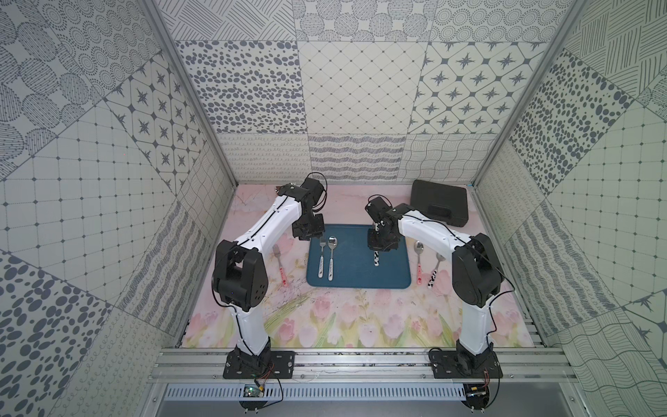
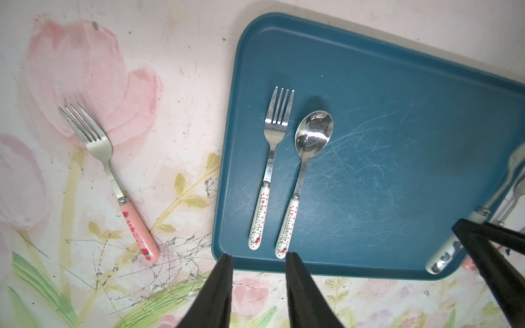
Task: Set the spoon and fork side by side
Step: Place the fork on the tray.
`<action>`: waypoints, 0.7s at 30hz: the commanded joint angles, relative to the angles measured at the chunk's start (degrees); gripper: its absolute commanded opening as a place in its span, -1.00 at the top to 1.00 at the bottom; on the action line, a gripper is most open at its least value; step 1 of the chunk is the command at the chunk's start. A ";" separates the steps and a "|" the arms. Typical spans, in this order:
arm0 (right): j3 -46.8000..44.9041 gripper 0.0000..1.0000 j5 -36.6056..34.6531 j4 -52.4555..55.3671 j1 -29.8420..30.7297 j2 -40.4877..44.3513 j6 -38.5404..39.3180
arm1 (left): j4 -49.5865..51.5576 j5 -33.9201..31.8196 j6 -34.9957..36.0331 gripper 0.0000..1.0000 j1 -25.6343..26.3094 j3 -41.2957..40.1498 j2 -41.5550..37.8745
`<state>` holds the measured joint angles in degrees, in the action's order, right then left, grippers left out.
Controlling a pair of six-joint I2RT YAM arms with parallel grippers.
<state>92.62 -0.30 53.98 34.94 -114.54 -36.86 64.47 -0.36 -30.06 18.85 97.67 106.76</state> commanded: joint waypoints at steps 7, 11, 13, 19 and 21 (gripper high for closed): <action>8.28 0.95 -0.07 0.34 6.04 -7.42 -4.93 | -1.97 2.90 -1.57 0.27 -0.75 -4.88 -4.09; 9.29 0.94 0.44 0.70 8.03 -9.08 -6.19 | -2.35 3.71 -2.10 0.27 -0.79 -5.93 -4.60; 9.49 0.95 0.29 0.68 8.52 -9.55 -6.60 | -2.59 4.20 -2.18 0.27 -0.75 -6.42 -4.90; 9.09 0.94 0.04 0.38 8.81 -10.80 -7.95 | -3.25 5.08 -2.27 0.27 -0.78 -7.44 -5.70; 8.77 0.94 -0.36 0.23 8.75 -11.00 -8.31 | -3.22 5.25 -2.28 0.27 -0.80 -7.45 -5.77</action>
<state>100.73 0.34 54.37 43.90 -124.07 -43.59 61.95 2.85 -31.75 18.39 90.52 101.80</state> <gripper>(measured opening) 0.149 0.364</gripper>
